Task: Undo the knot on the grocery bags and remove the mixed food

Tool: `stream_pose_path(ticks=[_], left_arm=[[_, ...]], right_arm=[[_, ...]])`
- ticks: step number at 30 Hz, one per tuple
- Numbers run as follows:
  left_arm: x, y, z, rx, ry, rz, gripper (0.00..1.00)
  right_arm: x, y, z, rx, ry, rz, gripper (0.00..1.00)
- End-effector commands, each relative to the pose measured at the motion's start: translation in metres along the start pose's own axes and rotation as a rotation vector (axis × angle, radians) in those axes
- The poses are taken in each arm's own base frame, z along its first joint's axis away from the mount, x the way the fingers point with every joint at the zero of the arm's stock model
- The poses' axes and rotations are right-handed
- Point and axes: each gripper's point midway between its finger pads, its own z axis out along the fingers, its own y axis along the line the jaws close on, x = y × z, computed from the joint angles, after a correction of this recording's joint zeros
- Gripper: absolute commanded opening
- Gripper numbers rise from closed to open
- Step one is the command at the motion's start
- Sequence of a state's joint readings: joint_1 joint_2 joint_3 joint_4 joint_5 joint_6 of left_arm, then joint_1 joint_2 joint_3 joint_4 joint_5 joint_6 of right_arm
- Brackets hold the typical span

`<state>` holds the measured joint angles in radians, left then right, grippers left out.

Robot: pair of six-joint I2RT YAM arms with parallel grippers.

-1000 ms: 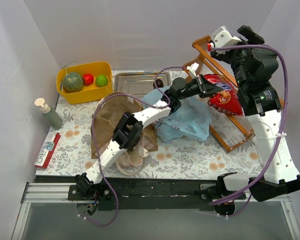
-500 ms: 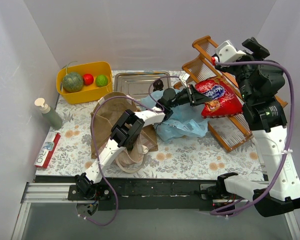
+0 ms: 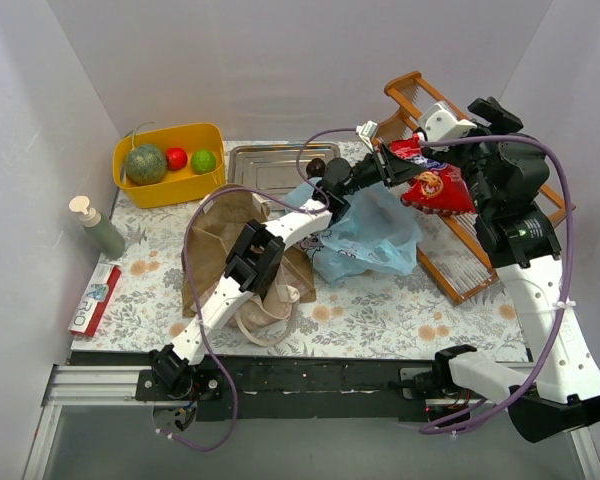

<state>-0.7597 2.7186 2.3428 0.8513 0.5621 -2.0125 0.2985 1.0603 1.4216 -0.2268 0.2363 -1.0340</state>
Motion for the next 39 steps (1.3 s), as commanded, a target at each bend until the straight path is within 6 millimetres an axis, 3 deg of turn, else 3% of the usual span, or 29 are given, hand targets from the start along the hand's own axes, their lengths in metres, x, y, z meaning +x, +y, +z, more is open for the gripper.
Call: stream_pose_path(ticks=[1, 6, 7, 8, 9, 10, 11, 13, 14, 17, 18, 20, 21, 22, 27, 30, 31, 36, 37, 38, 39], left_arm=[[-0.047, 0.016, -0.012, -0.022, -0.141, -0.264, 0.0], [-0.035, 0.05, -0.019, -0.121, -0.148, -0.315, 0.02], [-0.04, 0.043, -0.018, -0.122, -0.147, -0.305, 0.11], [-0.04, 0.038, -0.017, -0.121, -0.137, -0.288, 0.34], [-0.044, 0.035, -0.019, -0.127, -0.135, -0.263, 0.46], [-0.04, 0.046, -0.026, -0.166, -0.127, -0.266, 0.57], [-0.046, 0.031, -0.024, -0.168, -0.128, -0.262, 0.63], [-0.043, 0.043, -0.037, -0.235, -0.122, -0.283, 0.77], [-0.048, 0.03, -0.036, -0.234, -0.115, -0.24, 0.81], [-0.047, 0.02, -0.052, -0.268, -0.058, -0.144, 0.97], [-0.051, 0.023, -0.06, -0.289, -0.049, -0.132, 0.98], [-0.043, 0.035, -0.08, -0.359, 0.003, -0.103, 0.98], [-0.052, 0.026, -0.086, -0.367, 0.002, -0.079, 0.98], [-0.05, 0.031, -0.096, -0.416, 0.015, -0.106, 0.98], [-0.059, 0.044, -0.145, -0.559, 0.056, -0.014, 0.98], [-0.071, 0.019, -0.155, -0.572, 0.061, 0.036, 0.98], [-0.075, -0.001, -0.152, -0.549, 0.078, 0.094, 0.98], [-0.06, -0.054, -0.151, -0.42, 0.203, 0.241, 0.98], [-0.054, -0.054, -0.156, -0.421, 0.224, 0.255, 0.98], [-0.053, -0.071, -0.155, -0.401, 0.231, 0.284, 0.98], [-0.048, -0.076, -0.157, -0.389, 0.256, 0.299, 0.98]], right_arm=[[-0.003, -0.02, -0.004, 0.077, -0.006, -0.02, 0.78], [-0.009, -0.01, 0.006, 0.008, -0.025, -0.011, 0.79], [-0.014, -0.012, 0.006, -0.002, -0.037, 0.005, 0.79], [-0.01, 0.0, 0.005, -0.063, -0.022, 0.004, 0.81], [-0.014, 0.013, 0.008, -0.123, -0.045, 0.012, 0.82], [-0.015, 0.021, 0.005, -0.173, -0.05, 0.021, 0.83], [-0.014, 0.033, 0.0, -0.234, -0.04, 0.064, 0.84], [-0.021, 0.056, -0.009, -0.351, -0.079, 0.113, 0.85], [-0.022, 0.066, -0.014, -0.397, -0.079, 0.154, 0.85], [-0.019, 0.097, -0.035, -0.519, -0.08, 0.21, 0.86], [-0.013, 0.113, -0.04, -0.571, -0.066, 0.216, 0.86], [-0.007, 0.125, -0.046, -0.598, -0.048, 0.235, 0.87], [-0.001, 0.139, -0.047, -0.631, -0.033, 0.249, 0.87], [0.001, 0.144, -0.048, -0.643, -0.033, 0.249, 0.87], [0.021, 0.166, -0.023, -0.587, 0.018, 0.279, 0.87], [0.032, 0.181, -0.004, -0.574, 0.041, 0.282, 0.88], [0.035, 0.188, 0.0, -0.577, 0.044, 0.272, 0.89], [0.044, 0.203, 0.028, -0.542, 0.008, 0.202, 0.93], [0.046, 0.207, 0.032, -0.546, 0.009, 0.194, 0.93], [0.051, 0.218, 0.037, -0.564, 0.021, 0.188, 0.93], [0.053, 0.217, 0.045, -0.538, 0.024, 0.186, 0.93]])
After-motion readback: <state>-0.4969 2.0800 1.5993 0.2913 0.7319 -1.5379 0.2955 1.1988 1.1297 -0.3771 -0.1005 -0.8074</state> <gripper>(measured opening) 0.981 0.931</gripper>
